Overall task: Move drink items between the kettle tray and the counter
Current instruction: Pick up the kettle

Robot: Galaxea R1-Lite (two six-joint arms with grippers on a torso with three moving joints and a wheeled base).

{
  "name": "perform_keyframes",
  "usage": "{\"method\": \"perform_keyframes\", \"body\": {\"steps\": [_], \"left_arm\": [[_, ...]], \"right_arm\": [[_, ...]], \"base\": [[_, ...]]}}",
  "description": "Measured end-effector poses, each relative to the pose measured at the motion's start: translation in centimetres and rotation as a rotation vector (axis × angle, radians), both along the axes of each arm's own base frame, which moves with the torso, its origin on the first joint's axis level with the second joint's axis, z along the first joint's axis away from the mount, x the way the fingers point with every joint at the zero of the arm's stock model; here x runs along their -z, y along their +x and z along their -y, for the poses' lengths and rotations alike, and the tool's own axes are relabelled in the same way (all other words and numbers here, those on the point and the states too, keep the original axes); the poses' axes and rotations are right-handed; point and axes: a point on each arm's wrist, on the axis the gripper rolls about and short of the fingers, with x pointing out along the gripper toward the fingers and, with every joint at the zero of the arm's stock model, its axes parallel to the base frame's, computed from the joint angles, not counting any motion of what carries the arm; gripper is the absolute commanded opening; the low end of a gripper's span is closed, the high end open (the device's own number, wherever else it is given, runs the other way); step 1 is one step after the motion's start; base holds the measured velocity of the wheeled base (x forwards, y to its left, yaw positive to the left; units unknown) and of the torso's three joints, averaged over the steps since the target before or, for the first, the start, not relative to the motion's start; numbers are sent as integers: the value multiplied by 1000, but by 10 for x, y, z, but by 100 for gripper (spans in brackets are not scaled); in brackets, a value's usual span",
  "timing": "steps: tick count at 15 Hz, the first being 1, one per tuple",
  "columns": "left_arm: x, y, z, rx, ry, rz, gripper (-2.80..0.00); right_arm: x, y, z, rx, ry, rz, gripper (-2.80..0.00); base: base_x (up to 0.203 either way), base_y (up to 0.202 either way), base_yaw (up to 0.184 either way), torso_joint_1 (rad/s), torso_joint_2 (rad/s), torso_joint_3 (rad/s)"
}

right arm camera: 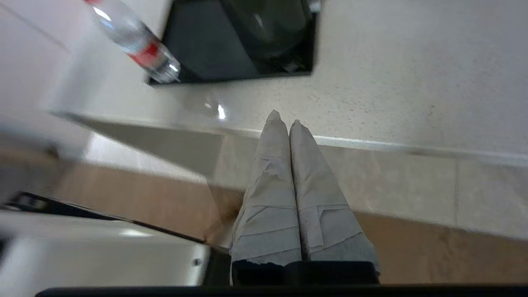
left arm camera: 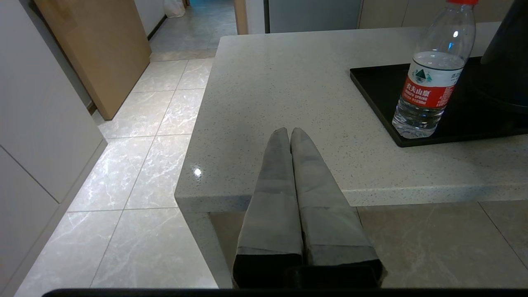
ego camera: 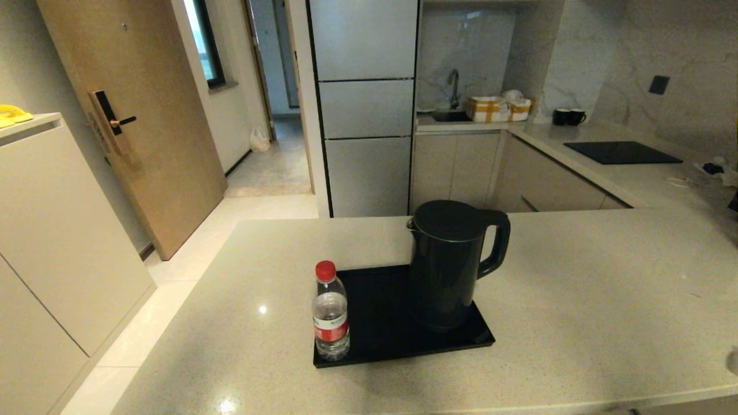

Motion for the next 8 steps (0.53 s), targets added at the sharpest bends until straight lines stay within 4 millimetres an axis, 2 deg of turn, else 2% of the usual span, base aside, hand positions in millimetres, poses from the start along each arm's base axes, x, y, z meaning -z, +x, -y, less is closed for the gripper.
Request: {"method": "perform_keyframes", "body": {"steps": [2, 4, 6, 8], "left_arm": [[0, 0, 0, 0, 0, -1, -280], [0, 0, 0, 1, 0, -1, -280], [0, 0, 0, 0, 0, -1, -280], [0, 0, 0, 0, 0, 0, -280]], "right_arm": [[19, 55, -3, -6, -49, -116, 0], [52, 111, -7, -9, -95, -194, 0], [84, 156, -12, -17, -125, -182, 0], [107, 195, -19, -32, -145, -100, 0]], "base": [[0, 0, 0, 0, 0, 0], [0, 0, 0, 0, 0, 0], [0, 0, 0, 0, 0, 0], [0, 0, 0, 0, 0, 0]]}}
